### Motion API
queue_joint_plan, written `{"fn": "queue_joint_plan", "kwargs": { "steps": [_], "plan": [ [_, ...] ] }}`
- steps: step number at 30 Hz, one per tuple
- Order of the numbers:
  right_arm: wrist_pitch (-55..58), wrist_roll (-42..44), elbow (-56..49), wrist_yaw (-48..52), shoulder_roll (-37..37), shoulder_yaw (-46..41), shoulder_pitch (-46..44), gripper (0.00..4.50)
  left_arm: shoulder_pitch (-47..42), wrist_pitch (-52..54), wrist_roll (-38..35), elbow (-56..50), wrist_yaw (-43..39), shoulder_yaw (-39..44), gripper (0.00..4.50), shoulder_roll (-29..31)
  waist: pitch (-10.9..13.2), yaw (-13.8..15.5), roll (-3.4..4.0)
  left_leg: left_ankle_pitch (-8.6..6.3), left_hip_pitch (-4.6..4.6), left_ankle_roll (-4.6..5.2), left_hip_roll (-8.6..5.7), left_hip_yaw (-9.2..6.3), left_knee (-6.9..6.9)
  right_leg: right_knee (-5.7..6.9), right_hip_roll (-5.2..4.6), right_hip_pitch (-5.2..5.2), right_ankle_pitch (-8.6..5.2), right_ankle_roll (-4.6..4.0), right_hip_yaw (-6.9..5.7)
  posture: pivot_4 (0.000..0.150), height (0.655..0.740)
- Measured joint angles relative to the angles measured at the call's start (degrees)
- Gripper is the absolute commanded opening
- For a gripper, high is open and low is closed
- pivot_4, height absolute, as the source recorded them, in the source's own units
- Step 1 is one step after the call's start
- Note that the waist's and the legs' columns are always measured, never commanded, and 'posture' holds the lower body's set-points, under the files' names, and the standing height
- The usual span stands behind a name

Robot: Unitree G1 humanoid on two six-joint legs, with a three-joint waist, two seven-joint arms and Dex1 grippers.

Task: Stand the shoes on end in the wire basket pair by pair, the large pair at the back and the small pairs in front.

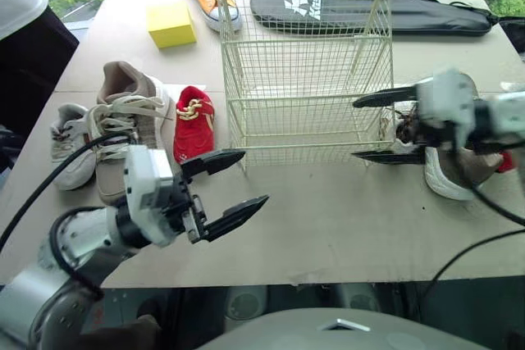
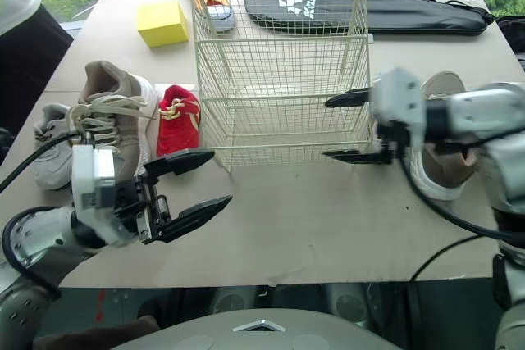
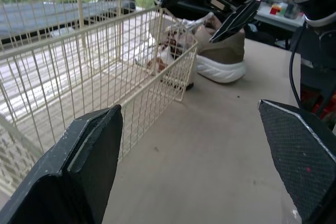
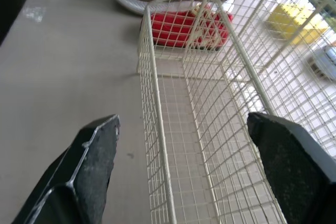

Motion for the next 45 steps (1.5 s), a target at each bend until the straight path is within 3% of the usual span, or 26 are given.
{"fn": "queue_joint_plan", "kwargs": {
  "steps": [6, 7, 9, 12, 15, 20, 33, 36, 42, 45],
  "plan": [
    [18.85, 16.12, -11.51, -17.73, -0.17, -26.76, 13.85, 3.57, -15.04, 3.81, -0.43, 5.93, -1.07, -9.08, 4.5, 0.06, 0.01, 0.32, 0.02, 0.0, 0.0, 0.0, 0.0, -0.12, 0.0, 0.04, 0.03, 0.06, 0.02, 0.03, -0.09, 0.15, 0.74],
    [22.1, 17.16, -12.73, -21.21, -0.16, -28.99, 14.84, 3.84, -17.43, 4.5, -0.54, 6.8, -1.06, -10.15, 4.5, -0.03, 0.0, 0.19, 0.0, 0.0, 0.0, 0.0, -0.02, -0.11, 0.02, 0.03, 0.03, 0.08, 0.03, 0.04, -0.07, 0.15, 0.74],
    [27.56, 16.01, -15.12, -28.85, 0.22, -33.85, 19.7, 4.42, -22.15, 6.09, -0.71, 8.57, -1.4, -13.6, 4.5, -0.91, -0.05, -0.11, -0.08, 0.0, 0.03, 0.0, -0.06, -0.08, 0.03, 0.02, 0.03, 0.11, 0.03, 0.06, 0.02, 0.15, 0.74],
    [31.25, 11.09, -20.09, -37.67, 5.54, -38.59, 30.7, 4.42, -26.38, 7.81, -0.74, 11.55, -2.89, -17.38, 4.5, -2.49, -0.08, 0.03, -0.12, 0.0, -0.02, 0.0, -0.06, -0.19, 0.0, 0.01, 0.06, 0.08, 0.0, 0.11, -0.04, 0.15, 0.74],
    [32.56, 8.18, -26.02, -45.28, 12.35, -39.2, 36.25, 4.42, -29.78, 8.25, -0.33, 14.65, -4.9, -19.0, 4.5, -3.49, -0.1, -0.45, -0.03, 0.0, 0.02, 0.0, -0.07, -0.32, -0.04, 0.04, 0.18, 0.06, 0.0, 0.13, 0.05, 0.15, 0.74],
    [32.83, 2.94, -30.37, -58.41, 23.22, -34.15, 36.85, 4.42, -32.4, 7.42, 1.5, 18.18, -8.95, -21.12, 4.5, -5.84, -0.11, -1.44, -0.01, 0.01, 0.02, 0.0, -0.09, -0.44, 0.0, 0.07, 0.2, 0.07, 0.0, 0.11, 0.01, 0.15, 0.74],
    [34.48, -0.72, -26.45, -65.74, 29.56, -25.39, 34.68, 4.42, -32.63, 7.47, 1.99, 19.44, -11.3, -18.85, 4.5, -5.88, -0.11, -1.35, 0.0, 0.0, -0.04, 0.0, -0.09, -0.56, -0.01, 0.04, 0.19, 0.07, -0.02, 0.09, -0.1, 0.15, 0.74],
    [33.37, -3.45, -23.76, -67.77, 30.42, -22.71, 33.37, 3.62, -32.27, 7.61, 2.01, 19.37, -10.77, -18.61, 4.5, -5.88, -0.11, -1.4, 0.0, 0.0, -0.03, 0.0, -0.09, -0.53, -0.01, 0.04, 0.18, 0.07, -0.01, 0.09, -0.07, 0.15, 0.74],
    [26.34, -8.77, -19.22, -67.86, 29.16, -17.42, 33.1, 1.15, -32.12, 7.81, 2.06, 18.73, -9.55, -18.02, 4.5, -5.57, -0.14, -1.42, -0.06, 0.0, -0.02, 0.0, -0.11, -0.52, 0.0, 0.04, 0.17, 0.08, -0.01, 0.09, -0.05, 0.15, 0.74],
    [22.76, -10.84, -18.42, -67.43, 28.58, -16.61, 34.16, 0.43, -32.13, 7.79, 2.15, 18.68, -9.0, -17.75, 4.5, -5.65, -0.16, -1.32, -0.09, 0.0, -0.02, 0.0, -0.13, -0.52, 0.0, 0.03, 0.17, 0.1, -0.01, 0.09, -0.04, 0.15, 0.74]
  ]
}}
